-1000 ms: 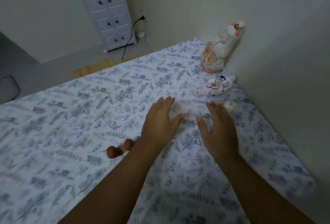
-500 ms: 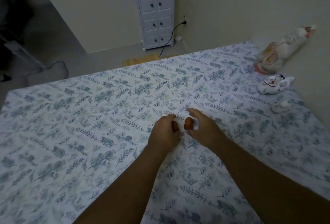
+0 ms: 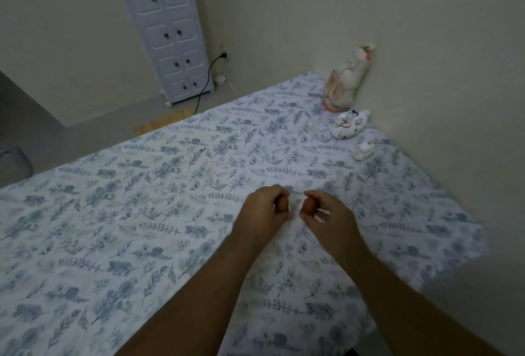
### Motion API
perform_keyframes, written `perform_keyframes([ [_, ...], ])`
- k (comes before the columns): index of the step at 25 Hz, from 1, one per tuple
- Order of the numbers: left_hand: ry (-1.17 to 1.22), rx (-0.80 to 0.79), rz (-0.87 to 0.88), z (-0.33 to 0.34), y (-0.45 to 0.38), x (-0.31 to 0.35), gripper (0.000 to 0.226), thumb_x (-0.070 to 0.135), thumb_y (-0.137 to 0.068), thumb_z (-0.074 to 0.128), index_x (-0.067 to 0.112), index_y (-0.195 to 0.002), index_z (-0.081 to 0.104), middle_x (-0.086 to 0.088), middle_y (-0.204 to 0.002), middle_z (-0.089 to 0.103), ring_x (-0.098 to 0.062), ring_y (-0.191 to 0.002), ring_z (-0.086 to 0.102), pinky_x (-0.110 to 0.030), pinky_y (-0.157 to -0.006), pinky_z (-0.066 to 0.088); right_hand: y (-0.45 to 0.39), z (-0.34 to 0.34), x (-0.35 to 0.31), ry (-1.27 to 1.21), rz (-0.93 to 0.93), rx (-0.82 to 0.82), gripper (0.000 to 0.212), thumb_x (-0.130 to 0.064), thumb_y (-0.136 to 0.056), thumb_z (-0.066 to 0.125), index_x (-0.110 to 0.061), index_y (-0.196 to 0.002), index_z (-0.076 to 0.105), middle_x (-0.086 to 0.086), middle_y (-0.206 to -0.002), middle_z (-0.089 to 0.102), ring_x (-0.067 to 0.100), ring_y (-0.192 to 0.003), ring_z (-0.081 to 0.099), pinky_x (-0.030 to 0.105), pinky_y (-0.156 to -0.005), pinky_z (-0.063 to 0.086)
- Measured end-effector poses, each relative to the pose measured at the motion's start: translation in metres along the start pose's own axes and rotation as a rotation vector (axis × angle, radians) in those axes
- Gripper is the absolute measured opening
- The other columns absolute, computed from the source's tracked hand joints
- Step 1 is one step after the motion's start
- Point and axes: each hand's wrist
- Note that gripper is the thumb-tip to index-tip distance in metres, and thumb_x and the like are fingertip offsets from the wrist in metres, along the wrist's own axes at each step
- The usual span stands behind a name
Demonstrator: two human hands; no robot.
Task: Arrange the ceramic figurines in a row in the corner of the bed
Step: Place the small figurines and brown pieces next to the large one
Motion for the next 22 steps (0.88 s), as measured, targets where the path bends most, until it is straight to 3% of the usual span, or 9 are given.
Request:
perform_keyframes([
  [2, 0.015, -0.043, 0.052, 0.030, -0.025, 0.029, 0.036, 0.006, -0.078, 0.081, 0.011, -0.112, 0.072, -0.006, -0.104, 0.073, -0.022, -0.099, 0.067, -0.040, -0.093, 0.055, -0.011, -0.040, 0.021, -0.043, 0.072, 0.109, 0.044, -0.015, -0.085, 0.080, -0.027, -0.125, 0.067, -0.011, -0.108, 0.065, -0.006, -0.094, 0.064, 0.011, -0.083, 0.055],
  [5, 0.023, -0.097, 0.104, 0.082, -0.069, 0.070, 0.041, 0.005, -0.080, 0.081, 0.011, -0.120, 0.073, -0.010, -0.118, 0.072, -0.022, -0.110, 0.067, -0.033, -0.099, 0.053, -0.037, -0.099, 0.056, -0.058, 0.161, 0.230, 0.045, -0.017, -0.086, 0.079, -0.022, -0.128, 0.065, -0.005, -0.111, 0.066, 0.008, -0.097, 0.067, 0.014, -0.080, 0.052],
  [10, 0.014, -0.188, 0.216, 0.164, -0.153, 0.120, 0.037, 0.006, -0.082, 0.079, 0.008, -0.118, 0.073, -0.014, -0.116, 0.072, -0.026, -0.107, 0.067, -0.036, -0.095, 0.054, -0.084, -0.167, 0.115, -0.030, 0.186, 0.354, 0.035, -0.015, -0.087, 0.078, -0.018, -0.121, 0.069, -0.008, -0.107, 0.065, 0.013, -0.100, 0.066, 0.003, -0.075, 0.047],
  [13, 0.009, -0.231, 0.246, 0.196, -0.194, 0.130, 0.044, 0.005, -0.081, 0.080, 0.007, -0.123, 0.070, -0.012, -0.117, 0.073, -0.025, -0.108, 0.068, -0.035, -0.097, 0.054, -0.106, -0.184, 0.138, -0.016, 0.172, 0.371, 0.035, -0.014, -0.086, 0.077, -0.018, -0.119, 0.069, -0.009, -0.105, 0.065, 0.011, -0.101, 0.066, 0.021, -0.085, 0.055],
  [14, 0.006, -0.235, 0.241, 0.203, -0.202, 0.129, 0.048, 0.005, -0.079, 0.081, 0.007, -0.126, 0.068, -0.012, -0.117, 0.072, -0.024, -0.108, 0.067, -0.033, -0.097, 0.054, -0.109, -0.185, 0.144, -0.021, 0.171, 0.363, 0.036, -0.014, -0.085, 0.078, -0.019, -0.120, 0.068, -0.010, -0.105, 0.065, 0.008, -0.100, 0.065, 0.021, -0.087, 0.055],
  [17, 0.022, -0.201, 0.210, 0.218, -0.213, 0.122, 0.047, 0.007, -0.076, 0.083, 0.011, -0.122, 0.070, -0.005, -0.112, 0.073, -0.016, -0.101, 0.067, -0.025, -0.093, 0.054, -0.111, -0.184, 0.157, -0.011, 0.197, 0.335, 0.038, -0.015, -0.083, 0.080, -0.024, -0.118, 0.068, -0.021, -0.098, 0.064, -0.008, -0.089, 0.064, 0.003, -0.079, 0.049],
  [19, 0.064, -0.173, 0.208, 0.224, -0.212, 0.117, 0.040, 0.008, -0.075, 0.084, 0.013, -0.113, 0.072, 0.002, -0.104, 0.073, -0.010, -0.095, 0.066, -0.024, -0.086, 0.055, -0.110, -0.183, 0.162, -0.017, 0.202, 0.340, 0.034, -0.015, -0.083, 0.080, -0.024, -0.114, 0.069, -0.025, -0.094, 0.064, -0.016, -0.087, 0.063, -0.001, -0.075, 0.047],
  [22, 0.110, -0.152, 0.130, 0.231, -0.208, 0.116, 0.038, 0.015, -0.070, 0.089, 0.019, -0.104, 0.072, 0.008, -0.096, 0.072, -0.010, -0.090, 0.066, -0.021, -0.080, 0.054, -0.110, -0.183, 0.163, 0.021, 0.193, 0.352, 0.027, -0.015, -0.085, 0.079, -0.021, -0.109, 0.070, -0.013, -0.091, 0.068, -0.006, -0.082, 0.063, -0.003, -0.071, 0.043],
])
Point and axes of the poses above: each hand's wrist, its own y-axis away from the middle knuckle, its own z-axis out of the palm, x = y × z
